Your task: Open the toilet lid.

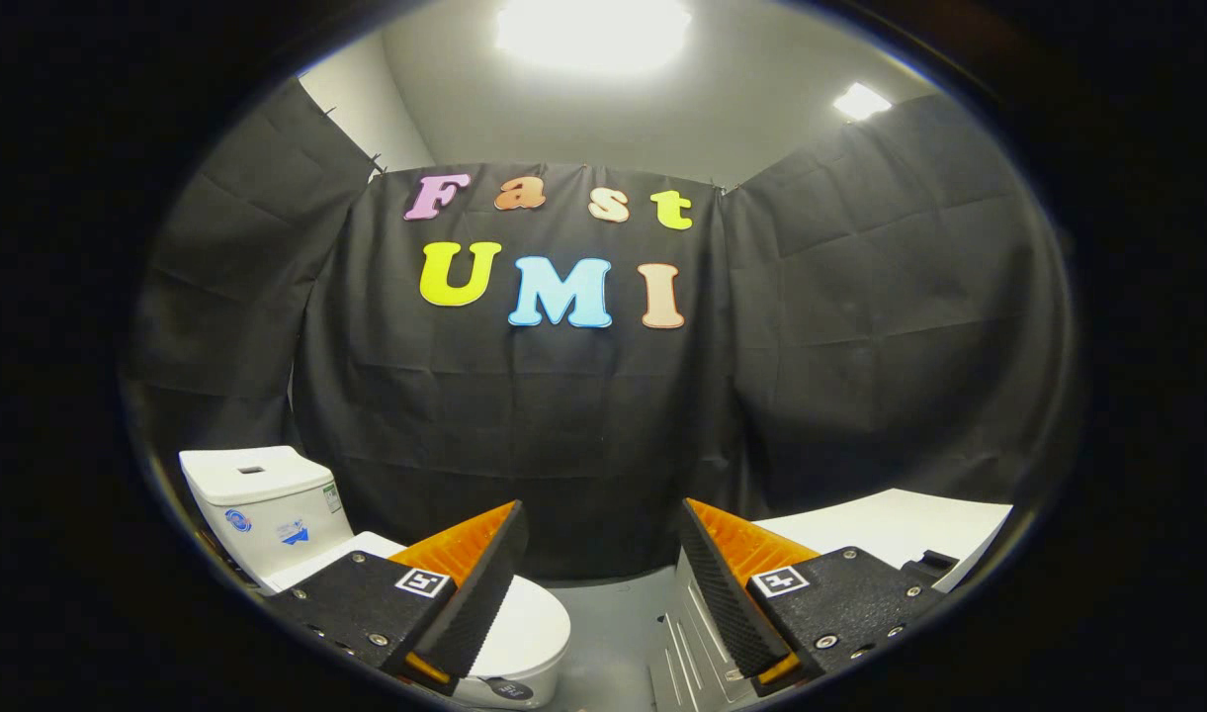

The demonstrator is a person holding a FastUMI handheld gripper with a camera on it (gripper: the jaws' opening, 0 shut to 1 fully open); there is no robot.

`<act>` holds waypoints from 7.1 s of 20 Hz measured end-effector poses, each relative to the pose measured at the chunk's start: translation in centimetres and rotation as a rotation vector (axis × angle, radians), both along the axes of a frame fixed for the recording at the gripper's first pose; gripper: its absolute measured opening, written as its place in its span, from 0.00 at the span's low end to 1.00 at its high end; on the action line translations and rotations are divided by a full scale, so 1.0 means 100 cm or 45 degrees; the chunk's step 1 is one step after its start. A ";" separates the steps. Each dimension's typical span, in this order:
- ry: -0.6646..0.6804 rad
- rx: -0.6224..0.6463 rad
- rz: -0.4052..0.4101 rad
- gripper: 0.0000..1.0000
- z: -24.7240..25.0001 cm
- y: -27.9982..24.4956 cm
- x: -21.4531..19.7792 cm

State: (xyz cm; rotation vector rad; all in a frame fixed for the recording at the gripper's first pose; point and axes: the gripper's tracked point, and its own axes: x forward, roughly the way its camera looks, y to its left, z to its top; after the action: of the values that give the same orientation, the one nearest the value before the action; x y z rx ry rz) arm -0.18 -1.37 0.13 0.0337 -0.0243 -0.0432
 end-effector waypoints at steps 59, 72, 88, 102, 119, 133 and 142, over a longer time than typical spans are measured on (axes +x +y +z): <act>0.555 1.582 -0.444 0.11 -0.324 0.099 -0.032; 0.692 1.383 -0.465 0.00 -0.297 0.099 -0.027; 0.614 1.118 -0.426 0.00 -0.206 0.105 -0.015; 0.515 0.936 -0.355 0.00 -0.136 0.126 -0.008; 0.452 0.744 -0.282 0.00 -0.069 0.161 0.001; 0.398 0.603 -0.230 0.00 -0.029 0.192 0.005; 0.360 0.517 -0.187 0.00 0.001 0.223 0.006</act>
State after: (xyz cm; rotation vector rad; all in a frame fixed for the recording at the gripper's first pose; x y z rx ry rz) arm 0.43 20.95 0.26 0.4313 0.2657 -0.1986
